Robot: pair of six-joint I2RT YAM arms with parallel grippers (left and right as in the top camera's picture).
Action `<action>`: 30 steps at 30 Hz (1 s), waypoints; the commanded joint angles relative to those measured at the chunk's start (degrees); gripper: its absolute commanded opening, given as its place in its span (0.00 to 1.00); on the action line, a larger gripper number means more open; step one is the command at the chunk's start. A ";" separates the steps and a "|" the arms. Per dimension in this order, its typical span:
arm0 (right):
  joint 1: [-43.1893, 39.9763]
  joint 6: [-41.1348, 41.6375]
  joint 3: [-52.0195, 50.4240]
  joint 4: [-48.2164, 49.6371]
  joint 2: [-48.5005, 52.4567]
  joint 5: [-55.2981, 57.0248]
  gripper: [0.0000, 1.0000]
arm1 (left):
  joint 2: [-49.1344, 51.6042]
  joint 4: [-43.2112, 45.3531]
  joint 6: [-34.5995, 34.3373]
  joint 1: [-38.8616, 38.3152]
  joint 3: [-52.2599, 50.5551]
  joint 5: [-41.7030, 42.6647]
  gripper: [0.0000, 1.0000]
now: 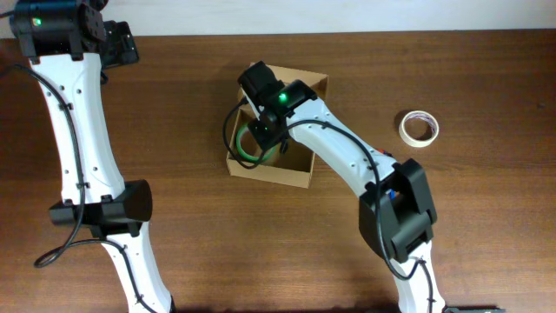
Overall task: Pack container
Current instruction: 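Carry the green tape left and lower it into the box, then release the green tape and move the right gripper to the white tape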
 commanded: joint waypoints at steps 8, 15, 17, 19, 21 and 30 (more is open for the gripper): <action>-1.42 0.42 -0.26 2.56 2.80 -0.68 0.05 | -0.72 -0.15 0.52 0.24 -0.37 -0.79 1.00; -2.80 0.13 -0.07 1.49 2.67 -0.55 0.14 | -0.72 -0.15 0.52 0.24 -0.37 -0.79 1.00; -2.80 -0.63 0.63 -0.33 2.34 -0.55 0.27 | -0.72 -0.15 0.52 0.24 -0.37 -0.79 1.00; -2.62 -1.33 1.44 -1.92 1.42 -0.52 0.34 | -0.72 -0.15 0.52 0.24 -0.37 -0.79 1.00; -2.34 -1.33 2.23 -3.06 -0.07 -0.52 0.36 | -0.72 -0.15 0.52 0.24 -0.37 -0.79 1.00; -0.83 -1.31 8.39 -9.94 -13.90 8.81 0.40 | -0.72 -0.15 0.55 0.24 -0.37 -0.81 1.00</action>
